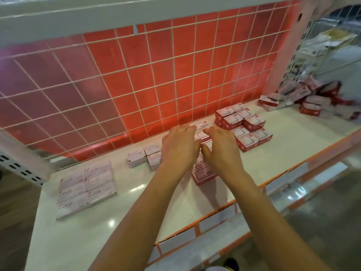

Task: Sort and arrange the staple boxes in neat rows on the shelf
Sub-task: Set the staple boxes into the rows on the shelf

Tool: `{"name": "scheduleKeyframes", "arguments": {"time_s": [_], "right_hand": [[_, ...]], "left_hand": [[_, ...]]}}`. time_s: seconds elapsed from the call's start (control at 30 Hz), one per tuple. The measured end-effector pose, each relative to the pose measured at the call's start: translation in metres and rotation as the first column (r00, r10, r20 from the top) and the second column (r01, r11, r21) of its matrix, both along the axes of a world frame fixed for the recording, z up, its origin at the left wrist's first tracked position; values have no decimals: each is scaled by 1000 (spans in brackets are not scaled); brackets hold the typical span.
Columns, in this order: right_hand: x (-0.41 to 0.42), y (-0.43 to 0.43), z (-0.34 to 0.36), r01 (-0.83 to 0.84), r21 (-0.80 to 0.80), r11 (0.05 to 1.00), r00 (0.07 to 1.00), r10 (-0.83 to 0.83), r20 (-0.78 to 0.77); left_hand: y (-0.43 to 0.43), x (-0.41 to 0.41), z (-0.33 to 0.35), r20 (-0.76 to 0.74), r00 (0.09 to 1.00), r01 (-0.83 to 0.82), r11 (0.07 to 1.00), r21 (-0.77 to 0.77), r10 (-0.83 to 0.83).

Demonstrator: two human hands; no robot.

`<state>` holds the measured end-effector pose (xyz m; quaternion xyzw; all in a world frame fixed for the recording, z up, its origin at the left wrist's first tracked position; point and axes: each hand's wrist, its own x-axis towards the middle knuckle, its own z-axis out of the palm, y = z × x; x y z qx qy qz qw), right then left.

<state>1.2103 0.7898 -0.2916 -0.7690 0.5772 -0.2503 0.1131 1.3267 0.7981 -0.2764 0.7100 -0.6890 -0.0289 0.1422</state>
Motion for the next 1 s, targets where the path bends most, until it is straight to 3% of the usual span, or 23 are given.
{"name": "scheduleKeyframes", "arguments": {"time_s": [0.53, 1.0], "right_hand": [[-51, -17, -11, 57, 55, 997, 998, -58, 8], [-62, -16, -15, 82, 94, 992, 997, -81, -8]], "left_hand": [[-24, -56, -10, 2, 996, 86, 995, 41, -86], [-26, -66, -18, -21, 997, 69, 996, 52, -68]]}}
